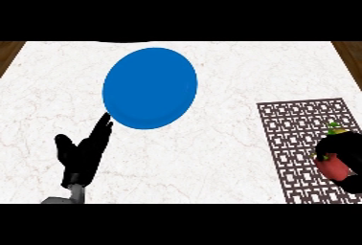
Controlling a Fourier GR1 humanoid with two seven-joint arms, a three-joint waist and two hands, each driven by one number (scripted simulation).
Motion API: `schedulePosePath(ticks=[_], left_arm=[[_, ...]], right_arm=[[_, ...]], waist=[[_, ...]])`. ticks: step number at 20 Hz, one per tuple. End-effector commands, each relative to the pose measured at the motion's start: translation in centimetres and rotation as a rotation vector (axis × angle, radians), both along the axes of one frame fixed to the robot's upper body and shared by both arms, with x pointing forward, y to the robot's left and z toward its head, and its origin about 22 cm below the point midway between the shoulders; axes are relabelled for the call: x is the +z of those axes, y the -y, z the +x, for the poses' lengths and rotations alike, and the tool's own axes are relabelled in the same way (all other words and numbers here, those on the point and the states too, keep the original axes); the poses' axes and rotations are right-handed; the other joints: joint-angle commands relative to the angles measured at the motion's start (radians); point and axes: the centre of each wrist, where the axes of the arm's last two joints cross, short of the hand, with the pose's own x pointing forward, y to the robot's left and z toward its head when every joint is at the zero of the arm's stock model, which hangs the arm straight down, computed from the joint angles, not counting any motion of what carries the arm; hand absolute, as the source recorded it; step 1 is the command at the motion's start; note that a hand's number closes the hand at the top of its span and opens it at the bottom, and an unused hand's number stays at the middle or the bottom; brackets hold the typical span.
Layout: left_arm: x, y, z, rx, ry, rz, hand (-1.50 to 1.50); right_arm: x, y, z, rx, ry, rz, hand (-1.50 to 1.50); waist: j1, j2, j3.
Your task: Pick the bell pepper from the placemat and place it in the plate
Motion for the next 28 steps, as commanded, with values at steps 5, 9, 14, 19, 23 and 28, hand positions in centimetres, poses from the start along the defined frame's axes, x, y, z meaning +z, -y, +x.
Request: schedulePosePath(ticks=[5,9,14,19,23,28], left_arm=[[-0.3,0.2,-0.5,-0.024,-0.038,0.006,0.00],[0.0,0.5,-0.3,-0.042,-0.026,0.007,0.00],[-0.1,0.8,0.0,-0.057,-0.037,0.010,0.00],[-0.2,1.0,0.2,-0.064,-0.049,0.005,0.00],[-0.4,1.6,0.1,-0.085,-0.061,0.010,0.00],[-0.1,2.2,0.7,-0.117,-0.053,0.005,0.00]], right_arm=[[-4.0,-15.3,0.2,-0.120,-0.053,0.222,1.50],[-1.9,-19.7,1.2,-0.152,0.047,0.320,1.50],[1.6,-24.9,1.8,-0.228,0.222,0.453,1.50],[3.9,-27.4,1.4,-0.352,0.336,0.591,1.50],[5.2,-28.9,1.3,-0.499,0.405,0.725,1.50],[5.9,-31.3,1.1,-0.632,0.458,0.895,1.50]], waist=[[0.047,0.014,-0.009],[0.063,0.009,-0.004],[0.075,0.005,-0.004],[0.093,0.007,-0.003],[0.103,0.009,-0.003],[0.116,0.020,-0.003]])
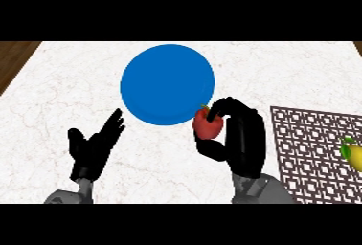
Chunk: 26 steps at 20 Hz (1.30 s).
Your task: Pick the bell pepper from the placemat and place it in the plate
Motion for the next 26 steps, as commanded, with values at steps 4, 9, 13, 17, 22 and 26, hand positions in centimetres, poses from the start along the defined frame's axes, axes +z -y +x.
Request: schedulePosePath(ticks=[4,9,13,17,22,26], left_arm=[[-1.1,-0.2,-0.5,-0.005,-0.058,0.024,0.00],[-0.5,0.7,0.4,-0.002,-0.057,0.010,0.00],[-0.5,0.0,0.0,-0.008,-0.044,0.014,0.00],[-0.4,0.1,0.8,0.022,-0.041,0.010,0.00],[-0.7,0.6,-0.1,-0.004,-0.052,0.010,0.00],[-0.6,0.4,0.4,0.000,-0.050,0.021,0.00]], right_arm=[[0.9,-3.7,0.8,-0.169,0.093,0.180,1.50],[1.4,-5.2,3.4,-0.287,0.171,0.174,1.50],[1.0,-5.7,6.5,-0.381,0.191,0.150,1.50],[1.0,-6.4,8.3,-0.405,0.205,0.143,1.50],[0.6,-5.4,11.4,-0.466,0.190,0.151,1.50],[-1.0,-3.7,12.8,-0.562,0.003,0.173,1.50]], waist=[[0.011,0.007,-0.007],[-0.007,0.012,-0.006],[0.005,0.020,-0.004],[-0.006,0.022,-0.004],[-0.003,0.026,-0.002],[0.000,0.038,-0.002]])
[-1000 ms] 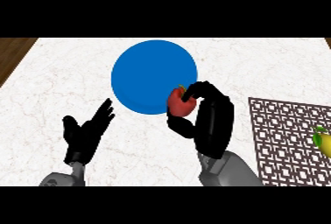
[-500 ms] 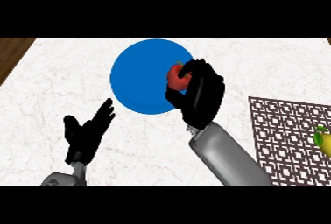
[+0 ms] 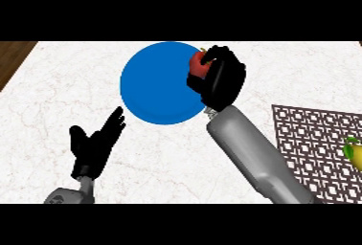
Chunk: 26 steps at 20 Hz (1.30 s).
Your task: Pick the bell pepper from the placemat and place it in the plate
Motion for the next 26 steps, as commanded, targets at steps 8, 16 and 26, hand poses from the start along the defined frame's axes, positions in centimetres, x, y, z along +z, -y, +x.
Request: schedulePosePath(ticks=[8,16,26], left_arm=[[-0.8,1.2,0.6,-0.022,-0.041,0.011,0.00],[-1.2,1.4,-0.1,-0.013,-0.040,-0.003,0.00],[-1.5,-0.3,-0.7,0.055,-0.065,0.000,0.00]], right_arm=[[-3.2,1.0,2.6,-0.068,-0.335,0.215,-1.50],[-2.1,0.4,2.2,0.046,-0.022,0.372,-1.50],[-1.5,-0.5,-0.2,0.170,-0.021,0.606,-1.50]], waist=[[0.032,0.024,-0.004],[0.016,0.018,-0.002],[-0.047,-0.006,-0.004]])
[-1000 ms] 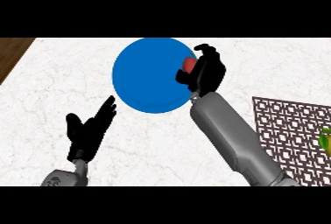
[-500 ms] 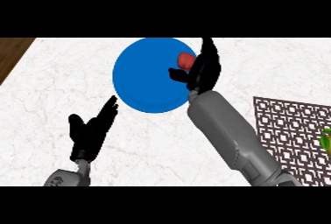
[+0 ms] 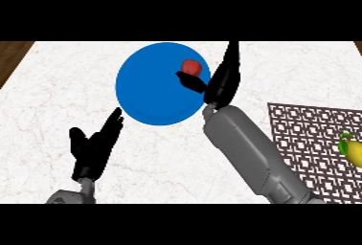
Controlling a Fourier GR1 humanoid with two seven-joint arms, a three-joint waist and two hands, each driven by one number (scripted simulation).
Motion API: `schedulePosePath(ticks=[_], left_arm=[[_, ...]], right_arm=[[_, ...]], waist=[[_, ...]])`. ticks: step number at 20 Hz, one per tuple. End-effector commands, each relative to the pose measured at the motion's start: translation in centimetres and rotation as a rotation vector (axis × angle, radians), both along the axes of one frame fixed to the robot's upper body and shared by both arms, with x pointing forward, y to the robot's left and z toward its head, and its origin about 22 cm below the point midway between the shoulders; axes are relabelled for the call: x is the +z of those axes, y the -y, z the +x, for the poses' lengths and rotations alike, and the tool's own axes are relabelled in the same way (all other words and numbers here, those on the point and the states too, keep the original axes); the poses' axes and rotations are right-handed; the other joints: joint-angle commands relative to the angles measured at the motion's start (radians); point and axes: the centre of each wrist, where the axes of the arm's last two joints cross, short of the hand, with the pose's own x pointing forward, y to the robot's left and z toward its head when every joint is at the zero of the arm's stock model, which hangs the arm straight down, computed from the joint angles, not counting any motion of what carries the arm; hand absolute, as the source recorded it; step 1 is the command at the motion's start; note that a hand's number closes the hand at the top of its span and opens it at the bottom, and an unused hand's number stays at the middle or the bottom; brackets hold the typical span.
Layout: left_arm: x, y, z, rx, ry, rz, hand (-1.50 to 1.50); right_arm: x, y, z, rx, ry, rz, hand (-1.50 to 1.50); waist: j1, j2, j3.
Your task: Pick the bell pepper from the placemat and place it in the plate
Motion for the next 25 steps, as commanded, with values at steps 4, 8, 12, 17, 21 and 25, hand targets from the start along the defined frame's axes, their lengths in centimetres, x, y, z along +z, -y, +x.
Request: schedulePosePath(ticks=[4,8,12,17,21,25], left_arm=[[-2.8,-1.4,-2.0,0.049,-0.070,0.008,0.00],[-1.7,-1.6,-1.4,0.039,-0.086,0.002,0.00],[-1.9,-1.9,-2.0,0.067,-0.091,-0.001,0.00],[-2.4,-1.9,-1.0,0.087,-0.077,0.012,0.00],[-3.8,-3.2,-2.3,0.085,-0.094,-0.008,0.00],[-1.7,-0.2,-1.3,0.070,-0.076,0.003,0.00]], right_arm=[[-1.5,-0.7,-4.6,0.182,0.014,0.140,-1.50],[-4.4,-1.1,-8.2,0.269,-0.007,0.136,-1.50],[-6.1,-0.2,-9.1,0.320,-0.057,0.089,-1.50],[-7.6,-1.3,-13.5,0.349,-0.110,0.077,-1.50],[-7.6,-1.6,-14.5,0.340,-0.104,0.065,-1.50],[-9.0,-0.4,-15.0,0.318,-0.119,0.044,-1.50]], waist=[[-0.051,-0.010,-0.007],[-0.057,-0.013,-0.007],[-0.075,-0.019,-0.009],[-0.091,-0.022,-0.010],[-0.087,-0.022,-0.010],[-0.081,-0.020,-0.009]])
